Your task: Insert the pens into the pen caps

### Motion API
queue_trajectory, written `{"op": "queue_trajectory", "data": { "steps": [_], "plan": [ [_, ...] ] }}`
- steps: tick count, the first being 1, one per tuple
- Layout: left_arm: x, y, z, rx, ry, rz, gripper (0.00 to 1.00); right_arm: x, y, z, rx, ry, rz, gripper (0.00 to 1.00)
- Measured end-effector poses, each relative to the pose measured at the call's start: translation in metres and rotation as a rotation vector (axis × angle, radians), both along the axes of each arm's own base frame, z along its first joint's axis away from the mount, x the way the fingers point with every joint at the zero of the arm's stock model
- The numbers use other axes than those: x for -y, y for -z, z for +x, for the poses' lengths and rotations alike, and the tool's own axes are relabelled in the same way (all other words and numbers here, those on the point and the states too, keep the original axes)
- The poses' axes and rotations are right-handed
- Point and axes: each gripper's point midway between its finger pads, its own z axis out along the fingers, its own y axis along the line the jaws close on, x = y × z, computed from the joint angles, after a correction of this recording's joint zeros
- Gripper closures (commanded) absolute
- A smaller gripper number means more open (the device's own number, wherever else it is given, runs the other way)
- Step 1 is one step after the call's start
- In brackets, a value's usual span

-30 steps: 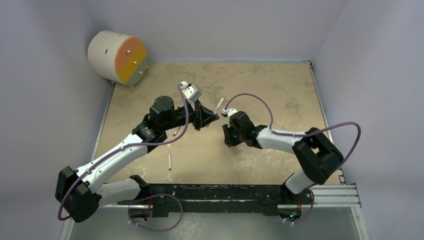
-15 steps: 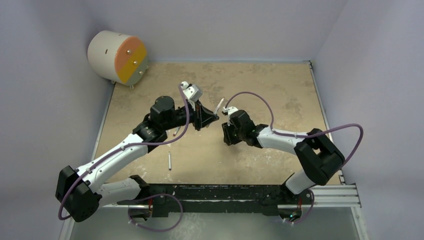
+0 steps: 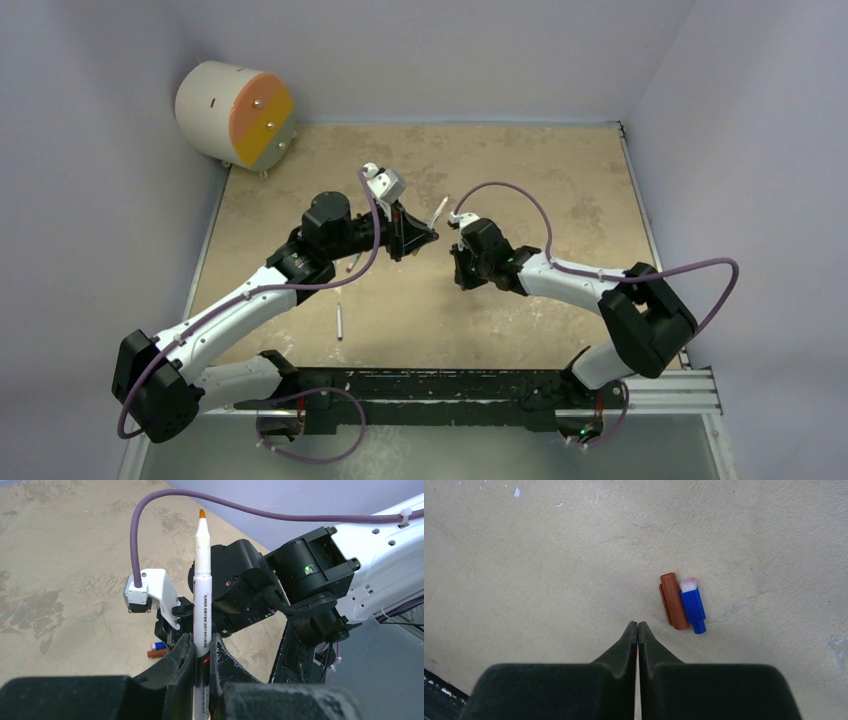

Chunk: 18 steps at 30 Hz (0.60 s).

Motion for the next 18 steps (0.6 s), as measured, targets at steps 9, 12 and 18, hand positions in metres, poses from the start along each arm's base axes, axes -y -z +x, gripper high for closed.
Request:
{"op": "queue_trajectory", "data": {
  "steps": [9, 12, 18],
  "plan": [
    [0.000, 0.001, 0.000, -0.002, 0.000, 0.002, 1.00, 0.011, 0.010, -0.004, -0.039, 0.036, -0.013, 1.00],
    [0.000, 0.001, 0.000, -0.003, 0.000, 0.003, 1.00, 0.020, 0.013, 0.002, -0.047, 0.066, -0.018, 1.00],
    [-0.001, 0.002, 0.000, -0.004, -0.001, 0.008, 1.00, 0.023, 0.023, 0.009, -0.067, 0.091, -0.022, 1.00]
  ]
}}
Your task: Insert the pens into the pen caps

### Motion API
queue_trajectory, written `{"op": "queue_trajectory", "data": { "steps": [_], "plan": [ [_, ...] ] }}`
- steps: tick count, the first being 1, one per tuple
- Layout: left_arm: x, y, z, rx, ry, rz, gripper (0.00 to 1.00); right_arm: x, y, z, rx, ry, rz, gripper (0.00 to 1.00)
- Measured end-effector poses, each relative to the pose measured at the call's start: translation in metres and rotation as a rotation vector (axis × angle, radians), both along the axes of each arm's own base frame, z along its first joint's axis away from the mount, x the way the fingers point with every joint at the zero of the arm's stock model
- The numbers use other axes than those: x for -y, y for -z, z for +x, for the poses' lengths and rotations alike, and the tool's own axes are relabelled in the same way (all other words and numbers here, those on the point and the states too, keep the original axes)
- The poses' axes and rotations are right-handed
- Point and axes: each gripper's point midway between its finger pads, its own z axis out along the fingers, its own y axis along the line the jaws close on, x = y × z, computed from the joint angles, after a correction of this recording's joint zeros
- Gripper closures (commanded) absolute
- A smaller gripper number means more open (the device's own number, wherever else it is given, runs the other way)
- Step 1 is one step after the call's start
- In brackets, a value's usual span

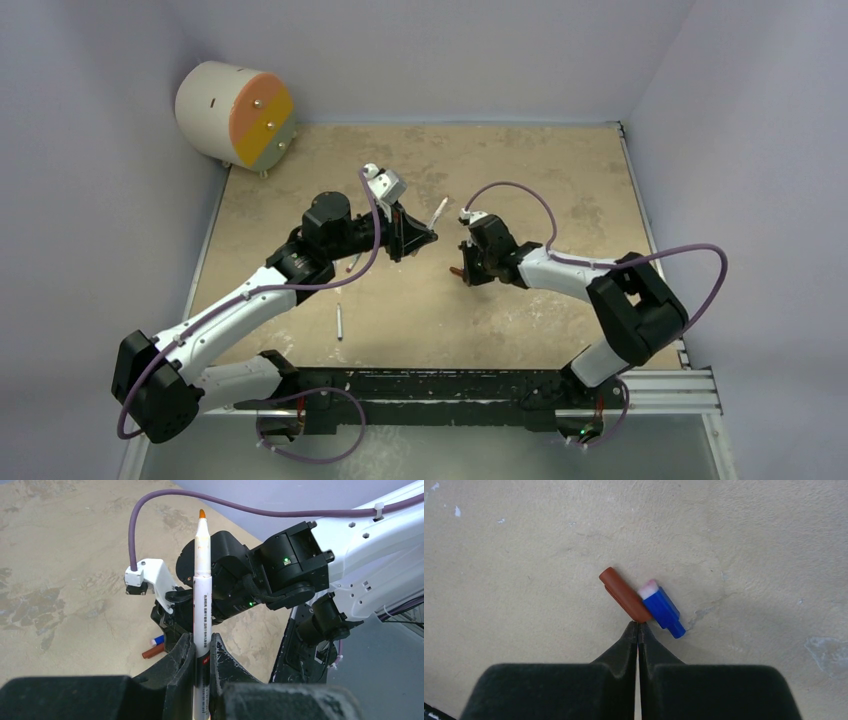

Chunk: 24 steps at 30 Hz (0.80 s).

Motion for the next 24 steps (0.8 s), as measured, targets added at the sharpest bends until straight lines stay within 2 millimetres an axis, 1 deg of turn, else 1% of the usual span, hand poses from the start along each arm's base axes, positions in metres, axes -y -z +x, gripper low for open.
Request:
{"op": "queue_trajectory", "data": {
  "steps": [7, 11, 12, 19, 24],
  "plan": [
    [-0.003, 0.003, 0.000, -0.001, -0.009, 0.019, 1.00, -0.008, 0.000, 0.017, 0.011, 0.009, 0.007, 1.00],
    [-0.005, 0.004, -0.001, -0.003, -0.013, 0.026, 1.00, -0.015, -0.001, 0.036, 0.031, 0.013, -0.011, 1.00],
    [-0.006, 0.003, -0.002, -0.001, -0.014, 0.027, 1.00, -0.015, -0.001, 0.037, 0.032, 0.015, -0.012, 1.00],
    [-0.010, -0.002, -0.005, 0.008, -0.020, 0.024, 1.00, -0.024, -0.002, 0.069, 0.061, 0.020, -0.033, 1.00],
    [-0.011, -0.002, -0.005, 0.009, -0.022, 0.026, 1.00, -0.030, -0.003, 0.082, 0.072, 0.018, -0.033, 1.00]
  ]
}}
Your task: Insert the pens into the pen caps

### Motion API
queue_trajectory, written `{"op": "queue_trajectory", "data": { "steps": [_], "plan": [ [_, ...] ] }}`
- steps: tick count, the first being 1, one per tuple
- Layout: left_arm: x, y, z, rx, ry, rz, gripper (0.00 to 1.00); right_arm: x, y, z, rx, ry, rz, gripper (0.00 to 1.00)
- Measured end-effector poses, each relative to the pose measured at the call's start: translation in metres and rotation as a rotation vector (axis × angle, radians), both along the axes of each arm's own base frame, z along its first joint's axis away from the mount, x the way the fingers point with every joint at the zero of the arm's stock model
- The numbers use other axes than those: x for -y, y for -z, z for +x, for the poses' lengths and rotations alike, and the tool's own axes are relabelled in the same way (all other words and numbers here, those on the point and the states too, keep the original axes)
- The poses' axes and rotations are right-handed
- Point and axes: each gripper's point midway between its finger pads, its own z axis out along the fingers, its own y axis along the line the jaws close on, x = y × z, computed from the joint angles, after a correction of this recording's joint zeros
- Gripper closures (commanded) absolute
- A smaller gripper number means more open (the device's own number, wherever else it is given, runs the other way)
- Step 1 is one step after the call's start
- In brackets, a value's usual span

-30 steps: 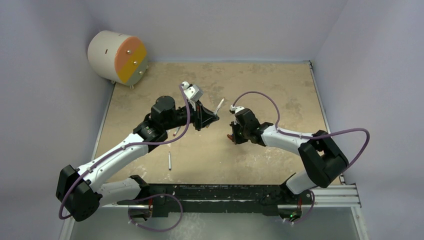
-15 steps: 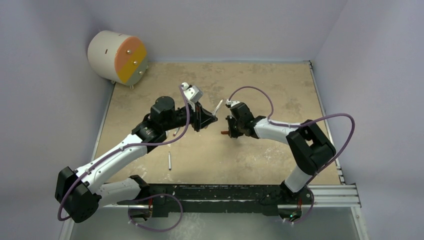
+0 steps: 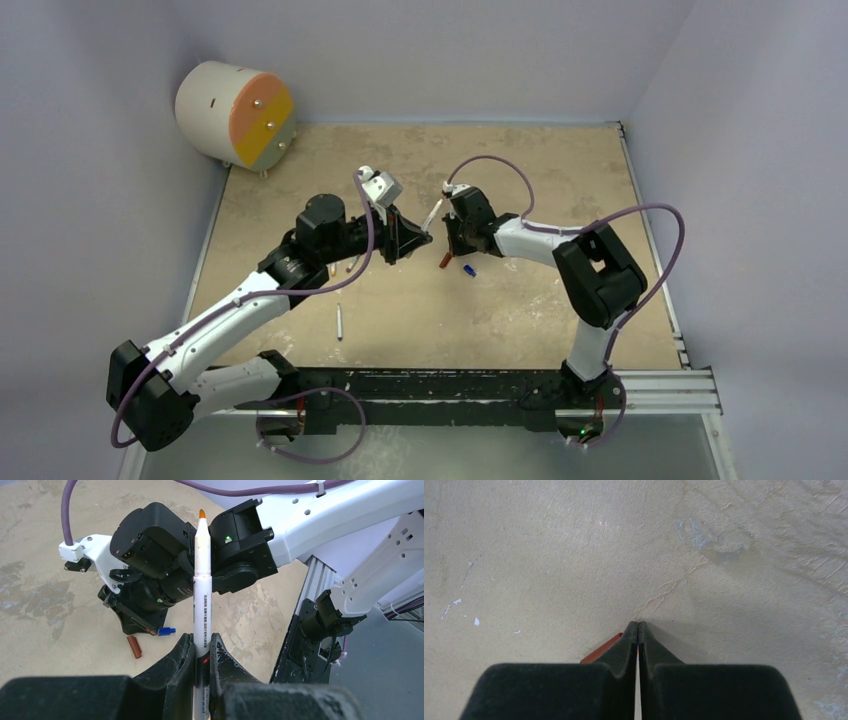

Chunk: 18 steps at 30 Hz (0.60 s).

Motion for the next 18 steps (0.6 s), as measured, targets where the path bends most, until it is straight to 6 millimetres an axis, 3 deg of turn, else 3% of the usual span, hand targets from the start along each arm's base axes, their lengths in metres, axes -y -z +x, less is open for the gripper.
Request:
{"op": "queue_trajectory", "data": {
  "steps": [5, 12, 14, 18],
  "plan": [
    [-0.003, 0.001, 0.003, -0.003, -0.028, 0.008, 1.00, 0.003, -0.011, 0.003, 0.026, 0.020, -0.001, 0.99],
    [-0.022, -0.011, 0.023, 0.038, -0.194, -0.003, 1.00, 0.000, -0.074, 0.012, 0.155, 0.095, 0.087, 0.43],
    [-0.028, -0.014, 0.030, 0.042, -0.250, -0.006, 1.00, -0.004, -0.076, 0.010, 0.161, 0.114, 0.097, 0.36],
    [-0.049, -0.024, 0.045, 0.056, -0.405, -0.028, 1.00, -0.020, -0.061, -0.003, 0.128, 0.153, 0.089, 0.30]
  ]
}}
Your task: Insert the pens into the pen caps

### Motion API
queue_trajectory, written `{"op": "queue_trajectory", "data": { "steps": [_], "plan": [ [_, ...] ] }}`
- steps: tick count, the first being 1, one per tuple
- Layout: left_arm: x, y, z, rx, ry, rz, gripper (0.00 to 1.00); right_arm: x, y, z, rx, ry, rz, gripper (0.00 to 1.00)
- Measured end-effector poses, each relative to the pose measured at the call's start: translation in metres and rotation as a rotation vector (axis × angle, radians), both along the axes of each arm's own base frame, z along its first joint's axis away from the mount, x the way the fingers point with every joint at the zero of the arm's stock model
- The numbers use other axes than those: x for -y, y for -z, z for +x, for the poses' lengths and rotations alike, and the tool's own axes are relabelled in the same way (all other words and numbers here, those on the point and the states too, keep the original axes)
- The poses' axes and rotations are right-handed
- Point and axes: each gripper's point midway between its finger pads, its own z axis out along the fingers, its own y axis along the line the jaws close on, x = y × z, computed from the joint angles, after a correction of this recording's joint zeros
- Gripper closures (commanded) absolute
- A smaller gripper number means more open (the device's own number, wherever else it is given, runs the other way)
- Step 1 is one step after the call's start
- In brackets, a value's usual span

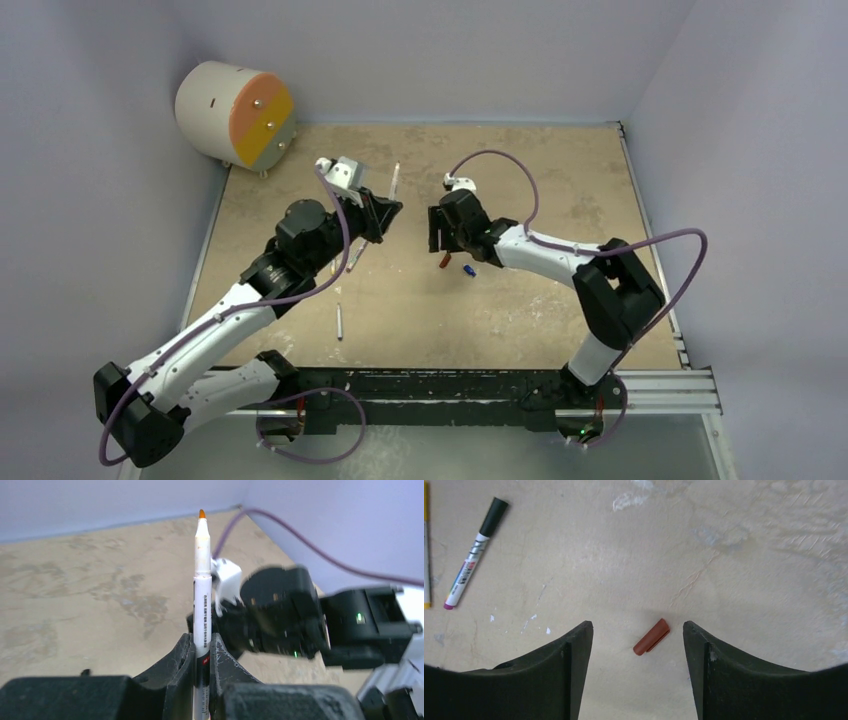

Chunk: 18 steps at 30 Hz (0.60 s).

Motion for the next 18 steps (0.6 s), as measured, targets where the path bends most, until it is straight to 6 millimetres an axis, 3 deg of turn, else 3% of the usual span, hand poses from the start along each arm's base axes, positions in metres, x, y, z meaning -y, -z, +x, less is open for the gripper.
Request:
{"op": "queue_trajectory", "data": {
  "steps": [7, 18],
  "plan": [
    [-0.034, -0.024, 0.009, 0.052, -0.183, -0.044, 1.00, -0.014, 0.022, -0.026, -0.062, 0.161, -0.009, 0.44],
    [-0.048, -0.031, 0.010, 0.056, -0.253, -0.064, 1.00, -0.005, 0.043, -0.027, -0.135, 0.408, 0.009, 0.55]
  ]
}}
